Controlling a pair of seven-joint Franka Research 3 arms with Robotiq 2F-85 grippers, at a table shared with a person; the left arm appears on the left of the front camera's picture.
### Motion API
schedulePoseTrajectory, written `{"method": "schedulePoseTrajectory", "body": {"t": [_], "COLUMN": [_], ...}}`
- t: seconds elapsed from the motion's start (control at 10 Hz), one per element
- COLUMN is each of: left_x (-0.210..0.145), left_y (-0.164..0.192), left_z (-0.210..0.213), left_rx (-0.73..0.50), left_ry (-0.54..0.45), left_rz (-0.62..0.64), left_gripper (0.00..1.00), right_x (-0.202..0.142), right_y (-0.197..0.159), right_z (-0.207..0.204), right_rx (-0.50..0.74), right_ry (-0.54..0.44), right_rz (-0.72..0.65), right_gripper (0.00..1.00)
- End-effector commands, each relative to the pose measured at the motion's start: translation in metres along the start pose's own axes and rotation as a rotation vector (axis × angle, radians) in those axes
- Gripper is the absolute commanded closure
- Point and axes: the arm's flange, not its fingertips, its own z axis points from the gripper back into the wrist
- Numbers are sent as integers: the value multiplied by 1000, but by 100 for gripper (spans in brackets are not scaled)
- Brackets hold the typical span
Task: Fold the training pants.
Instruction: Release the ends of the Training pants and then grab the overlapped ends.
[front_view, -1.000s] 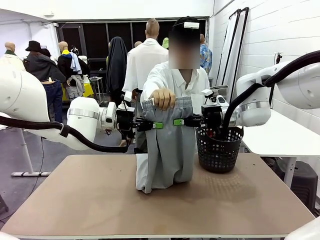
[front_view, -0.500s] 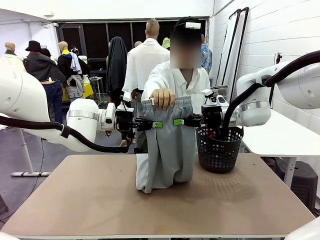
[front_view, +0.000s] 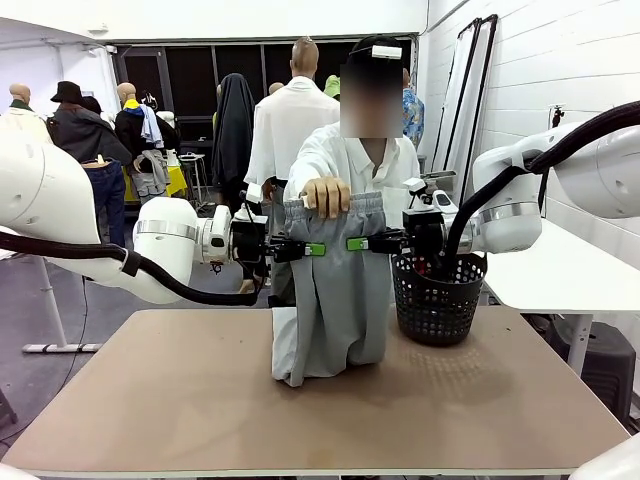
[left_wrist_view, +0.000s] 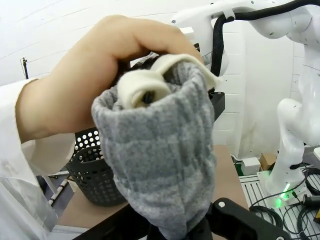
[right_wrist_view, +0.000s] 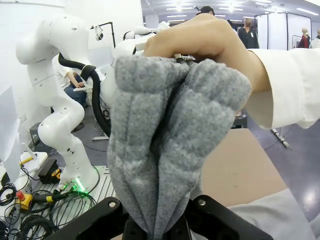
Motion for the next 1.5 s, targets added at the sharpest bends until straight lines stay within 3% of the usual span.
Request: {"method": "schedulePoseTrajectory", "body": {"t": [0.0,1.4], "left_x": [2,2], "left_y": [-1,-1], "left_z": [0,0], "left_rx": [18,18], "left_ry": [-17,-17], "left_rz": [6,6], "left_gripper": [100,100], "right_x": [2,2], "right_y": [2,2], "right_z": [-1,-1], "right_rx": [2,2], "right_ry": [0,0], "right_rz": [6,6], "right_gripper": [100,100]}}
